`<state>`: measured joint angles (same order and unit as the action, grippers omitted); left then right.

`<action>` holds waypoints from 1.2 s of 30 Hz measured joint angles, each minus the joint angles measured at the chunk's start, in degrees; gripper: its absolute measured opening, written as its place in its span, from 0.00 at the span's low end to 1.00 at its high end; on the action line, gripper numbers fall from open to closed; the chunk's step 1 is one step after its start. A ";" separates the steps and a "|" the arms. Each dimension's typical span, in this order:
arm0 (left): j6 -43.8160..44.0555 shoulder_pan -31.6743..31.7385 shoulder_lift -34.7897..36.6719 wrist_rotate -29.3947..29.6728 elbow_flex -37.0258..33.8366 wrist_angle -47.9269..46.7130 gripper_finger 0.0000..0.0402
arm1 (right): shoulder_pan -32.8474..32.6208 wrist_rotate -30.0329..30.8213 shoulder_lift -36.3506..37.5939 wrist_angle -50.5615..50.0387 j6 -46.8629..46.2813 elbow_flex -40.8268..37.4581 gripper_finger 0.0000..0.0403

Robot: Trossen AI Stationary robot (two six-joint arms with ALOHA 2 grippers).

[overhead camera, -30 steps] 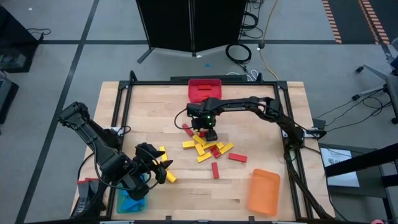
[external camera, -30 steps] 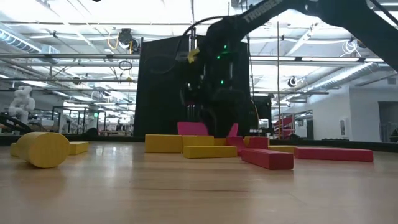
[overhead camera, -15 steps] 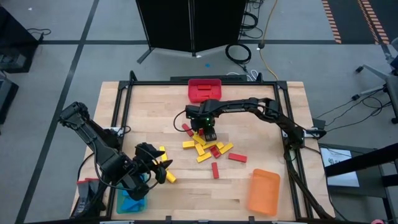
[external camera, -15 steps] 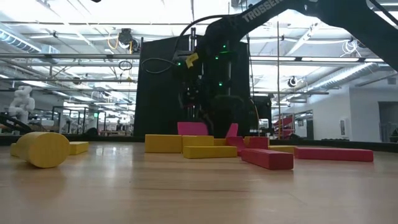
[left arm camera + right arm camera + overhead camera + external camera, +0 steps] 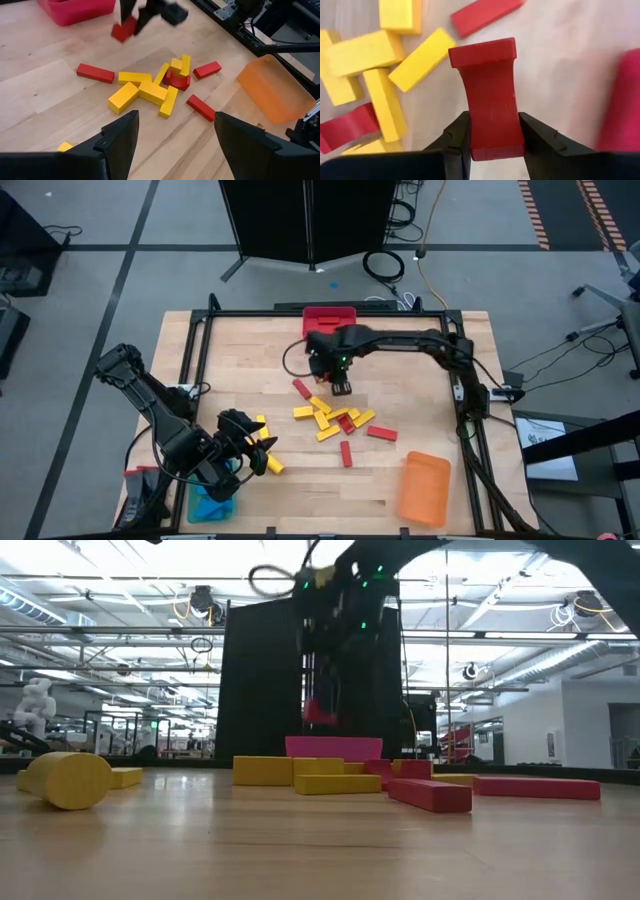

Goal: Sort blocks
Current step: Put the red block into the red bin

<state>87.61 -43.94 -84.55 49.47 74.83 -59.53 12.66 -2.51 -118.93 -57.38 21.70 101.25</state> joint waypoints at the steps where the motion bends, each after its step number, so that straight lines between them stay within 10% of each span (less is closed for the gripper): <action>1: 0.00 -0.01 0.00 0.00 0.00 0.00 0.66 | 0.38 0.57 1.24 0.39 0.28 -0.02 0.28; 20: 0.57 0.11 0.00 0.58 -0.02 0.37 0.66 | 23.63 5.26 4.79 7.89 -6.11 0.06 0.28; 36: 0.76 0.11 0.02 1.40 -0.02 0.59 0.66 | 25.05 1.08 -1.40 8.58 -7.59 0.11 0.40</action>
<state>88.38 -43.83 -84.53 50.87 74.81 -58.94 37.71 -1.44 -120.33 -48.80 14.11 101.36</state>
